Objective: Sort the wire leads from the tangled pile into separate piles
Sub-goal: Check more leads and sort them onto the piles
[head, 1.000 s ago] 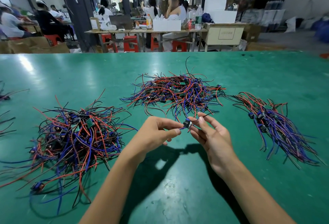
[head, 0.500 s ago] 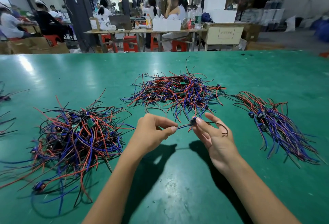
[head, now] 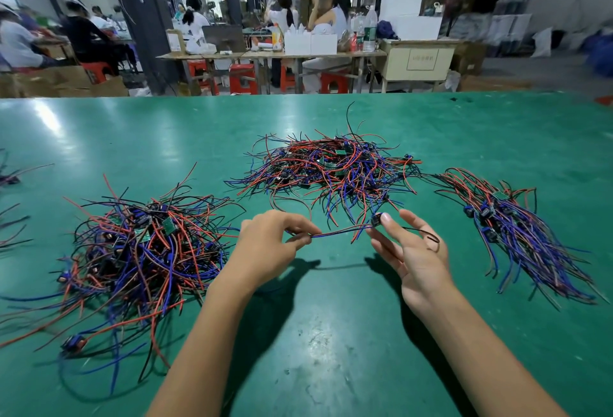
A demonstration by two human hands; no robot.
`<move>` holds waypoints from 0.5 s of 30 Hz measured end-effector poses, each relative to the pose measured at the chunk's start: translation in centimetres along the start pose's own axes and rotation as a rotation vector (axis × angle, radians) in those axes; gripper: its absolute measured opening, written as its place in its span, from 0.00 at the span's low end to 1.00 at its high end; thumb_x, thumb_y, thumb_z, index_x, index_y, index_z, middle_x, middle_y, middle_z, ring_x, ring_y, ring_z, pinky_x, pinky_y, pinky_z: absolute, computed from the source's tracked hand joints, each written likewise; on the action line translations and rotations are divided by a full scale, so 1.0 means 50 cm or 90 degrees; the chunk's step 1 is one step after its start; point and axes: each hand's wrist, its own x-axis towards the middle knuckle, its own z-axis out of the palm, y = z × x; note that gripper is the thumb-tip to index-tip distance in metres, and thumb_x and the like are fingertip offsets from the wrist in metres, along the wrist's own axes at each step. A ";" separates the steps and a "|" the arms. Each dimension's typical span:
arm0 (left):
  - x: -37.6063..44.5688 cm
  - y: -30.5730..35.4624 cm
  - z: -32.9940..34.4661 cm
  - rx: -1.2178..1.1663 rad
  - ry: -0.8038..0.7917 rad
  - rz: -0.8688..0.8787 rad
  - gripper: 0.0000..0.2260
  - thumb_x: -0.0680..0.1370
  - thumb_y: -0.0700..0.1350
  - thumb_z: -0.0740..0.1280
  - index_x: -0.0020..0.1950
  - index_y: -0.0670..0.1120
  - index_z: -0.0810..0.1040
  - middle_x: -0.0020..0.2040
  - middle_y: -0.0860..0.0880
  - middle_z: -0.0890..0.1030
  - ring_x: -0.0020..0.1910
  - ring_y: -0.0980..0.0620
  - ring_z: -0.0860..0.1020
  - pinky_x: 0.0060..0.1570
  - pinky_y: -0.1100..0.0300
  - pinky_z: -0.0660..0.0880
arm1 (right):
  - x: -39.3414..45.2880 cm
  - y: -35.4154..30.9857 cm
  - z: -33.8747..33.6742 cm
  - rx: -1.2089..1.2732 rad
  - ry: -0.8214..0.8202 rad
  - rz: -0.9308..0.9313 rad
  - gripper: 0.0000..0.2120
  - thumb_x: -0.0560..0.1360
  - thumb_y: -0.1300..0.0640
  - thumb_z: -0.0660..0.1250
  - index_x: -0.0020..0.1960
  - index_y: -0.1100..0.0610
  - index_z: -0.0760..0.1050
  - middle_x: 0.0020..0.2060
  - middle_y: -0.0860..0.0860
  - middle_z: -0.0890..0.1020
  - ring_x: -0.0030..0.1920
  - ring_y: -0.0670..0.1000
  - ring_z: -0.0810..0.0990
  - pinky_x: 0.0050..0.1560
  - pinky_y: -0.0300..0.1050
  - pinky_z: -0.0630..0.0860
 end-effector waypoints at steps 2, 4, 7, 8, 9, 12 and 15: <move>0.002 -0.003 -0.002 -0.016 -0.012 0.006 0.07 0.78 0.45 0.72 0.50 0.57 0.86 0.42 0.57 0.85 0.45 0.55 0.81 0.56 0.51 0.75 | 0.002 -0.001 -0.001 0.011 0.005 -0.004 0.15 0.74 0.67 0.73 0.56 0.55 0.73 0.38 0.55 0.87 0.37 0.54 0.87 0.41 0.42 0.84; 0.004 -0.005 -0.002 -0.053 -0.035 0.008 0.07 0.79 0.43 0.70 0.50 0.54 0.87 0.39 0.56 0.85 0.40 0.54 0.80 0.50 0.55 0.78 | 0.003 -0.003 -0.001 0.019 0.008 -0.007 0.15 0.74 0.67 0.73 0.55 0.55 0.73 0.38 0.55 0.87 0.36 0.54 0.87 0.39 0.42 0.84; 0.007 -0.008 -0.001 -0.061 -0.048 0.013 0.07 0.79 0.44 0.70 0.51 0.52 0.87 0.39 0.56 0.85 0.36 0.59 0.77 0.44 0.62 0.75 | 0.004 -0.005 -0.003 0.018 0.008 -0.012 0.15 0.74 0.67 0.73 0.55 0.55 0.73 0.38 0.55 0.87 0.36 0.53 0.86 0.38 0.41 0.84; 0.007 -0.009 -0.001 -0.062 -0.051 0.015 0.06 0.79 0.44 0.70 0.50 0.52 0.87 0.39 0.56 0.85 0.36 0.60 0.76 0.43 0.63 0.74 | 0.005 -0.005 -0.004 0.015 0.007 -0.014 0.15 0.74 0.66 0.73 0.56 0.55 0.73 0.38 0.55 0.87 0.36 0.53 0.86 0.38 0.40 0.83; 0.008 -0.009 -0.001 -0.062 -0.056 0.016 0.06 0.79 0.44 0.71 0.50 0.52 0.87 0.39 0.56 0.85 0.35 0.60 0.76 0.42 0.65 0.73 | 0.005 -0.005 -0.005 0.008 0.005 -0.017 0.15 0.74 0.66 0.74 0.56 0.56 0.73 0.38 0.55 0.87 0.36 0.52 0.86 0.38 0.40 0.83; 0.007 -0.010 -0.004 -0.049 -0.056 0.023 0.05 0.79 0.44 0.71 0.49 0.52 0.87 0.38 0.56 0.85 0.34 0.61 0.76 0.39 0.67 0.72 | 0.006 -0.006 -0.005 -0.013 -0.009 -0.023 0.17 0.73 0.65 0.74 0.59 0.56 0.74 0.39 0.54 0.87 0.37 0.51 0.86 0.39 0.39 0.83; 0.009 -0.006 -0.013 -0.114 0.020 0.031 0.07 0.79 0.41 0.70 0.48 0.51 0.87 0.38 0.54 0.85 0.34 0.56 0.77 0.41 0.61 0.74 | 0.003 -0.011 -0.002 -0.036 -0.054 -0.024 0.19 0.72 0.62 0.75 0.61 0.56 0.74 0.45 0.54 0.87 0.43 0.53 0.87 0.44 0.40 0.84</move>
